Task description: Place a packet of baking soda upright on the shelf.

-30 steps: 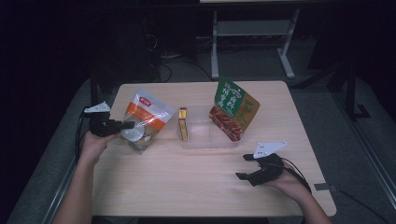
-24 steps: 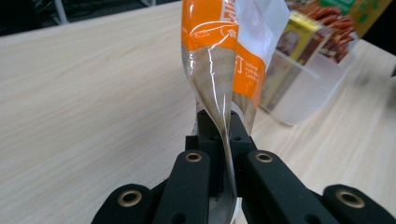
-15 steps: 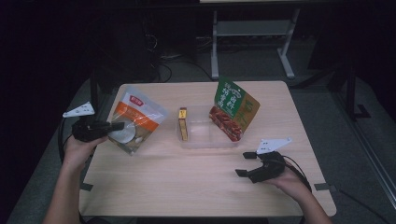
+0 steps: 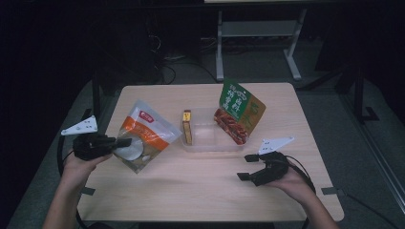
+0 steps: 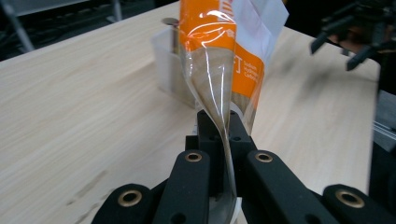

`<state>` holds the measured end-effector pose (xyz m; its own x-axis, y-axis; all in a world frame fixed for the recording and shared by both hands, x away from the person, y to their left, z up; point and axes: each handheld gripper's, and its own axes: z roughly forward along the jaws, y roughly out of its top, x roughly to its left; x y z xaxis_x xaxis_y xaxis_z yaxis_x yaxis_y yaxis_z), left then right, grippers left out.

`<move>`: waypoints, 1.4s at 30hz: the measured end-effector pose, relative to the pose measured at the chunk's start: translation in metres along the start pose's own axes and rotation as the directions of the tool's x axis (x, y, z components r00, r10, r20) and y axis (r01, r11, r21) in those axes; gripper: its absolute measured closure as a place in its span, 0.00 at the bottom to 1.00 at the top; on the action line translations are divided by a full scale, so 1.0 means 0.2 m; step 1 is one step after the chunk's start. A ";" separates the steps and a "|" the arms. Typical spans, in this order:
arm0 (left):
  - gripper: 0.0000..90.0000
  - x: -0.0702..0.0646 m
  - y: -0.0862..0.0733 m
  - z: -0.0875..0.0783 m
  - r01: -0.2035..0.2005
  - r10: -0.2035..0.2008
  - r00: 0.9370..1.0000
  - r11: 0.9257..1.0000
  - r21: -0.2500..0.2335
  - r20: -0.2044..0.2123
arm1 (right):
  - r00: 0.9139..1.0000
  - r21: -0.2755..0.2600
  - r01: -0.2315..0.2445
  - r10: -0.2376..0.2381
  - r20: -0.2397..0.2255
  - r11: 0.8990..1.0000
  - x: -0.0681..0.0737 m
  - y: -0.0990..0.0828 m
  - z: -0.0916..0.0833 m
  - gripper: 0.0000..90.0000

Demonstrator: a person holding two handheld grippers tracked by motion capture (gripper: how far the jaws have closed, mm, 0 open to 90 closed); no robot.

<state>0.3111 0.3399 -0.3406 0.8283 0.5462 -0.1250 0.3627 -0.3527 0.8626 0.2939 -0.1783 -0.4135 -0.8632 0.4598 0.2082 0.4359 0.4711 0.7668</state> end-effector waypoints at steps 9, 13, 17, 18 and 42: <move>0.99 -0.14 0.08 0.12 -0.061 0.061 0.991 0.998 -0.006 0.119 | 0.999 -0.031 0.028 -0.029 -0.022 0.999 0.02 0.07 -0.02 0.34; 0.99 -0.20 0.11 0.20 -0.086 0.084 0.983 0.996 0.004 0.165 | 0.998 -0.056 0.046 -0.048 -0.034 0.997 0.03 0.11 -0.04 0.36; 0.99 -0.26 0.13 0.29 -0.116 0.109 0.974 0.993 0.023 0.200 | 0.996 -0.097 0.058 -0.064 -0.061 0.994 0.05 0.17 -0.06 0.36; 0.99 -0.27 0.14 0.31 -0.122 0.113 0.972 0.992 0.031 0.208 | 0.995 -0.108 0.058 -0.065 -0.071 0.992 0.05 0.19 -0.07 0.36; 0.99 -0.43 0.13 0.58 -0.200 0.170 0.951 0.975 0.095 0.257 | 0.970 -0.119 0.125 -0.147 -0.195 0.985 0.11 0.44 0.09 0.74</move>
<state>0.2983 0.1946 -0.3653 0.9594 0.2644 -0.0986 0.2290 -0.5254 0.8194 0.3169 -0.1132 -0.3528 -0.9508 0.2300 0.2077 0.2910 0.4324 0.8534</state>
